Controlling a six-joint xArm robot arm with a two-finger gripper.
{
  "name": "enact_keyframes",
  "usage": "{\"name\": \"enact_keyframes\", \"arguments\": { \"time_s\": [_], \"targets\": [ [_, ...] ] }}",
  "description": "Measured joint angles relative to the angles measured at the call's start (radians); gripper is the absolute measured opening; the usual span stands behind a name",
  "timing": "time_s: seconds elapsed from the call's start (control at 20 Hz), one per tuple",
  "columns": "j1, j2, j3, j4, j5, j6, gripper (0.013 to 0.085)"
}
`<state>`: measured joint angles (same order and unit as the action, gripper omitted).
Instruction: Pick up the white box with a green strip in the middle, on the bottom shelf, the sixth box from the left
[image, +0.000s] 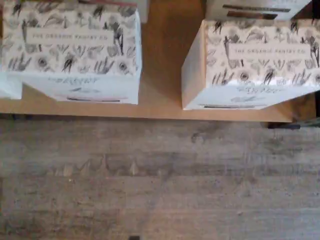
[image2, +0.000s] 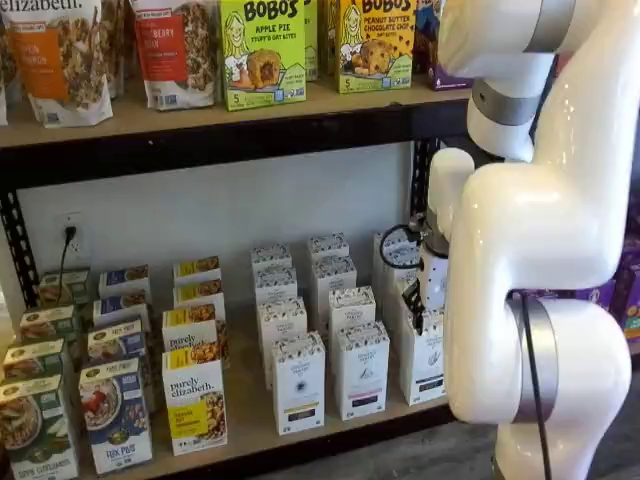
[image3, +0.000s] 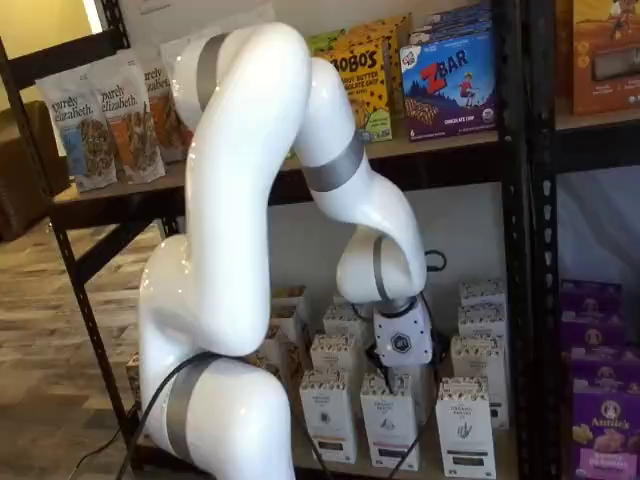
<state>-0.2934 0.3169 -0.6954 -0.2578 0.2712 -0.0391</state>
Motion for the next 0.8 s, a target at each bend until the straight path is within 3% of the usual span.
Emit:
{"name": "enact_keyframes", "arguments": {
  "time_s": [0.15,0.55,0.8],
  "targets": [
    [-0.013,0.059,-0.056,-0.039,0.004,0.024,0.0850],
    [-0.046,0.259,-0.258,0.038,0.017,-0.085,0.0850],
    [-0.050,0.363,-0.378,0.110,0.039,-0.159,0.0850]
  ]
}}
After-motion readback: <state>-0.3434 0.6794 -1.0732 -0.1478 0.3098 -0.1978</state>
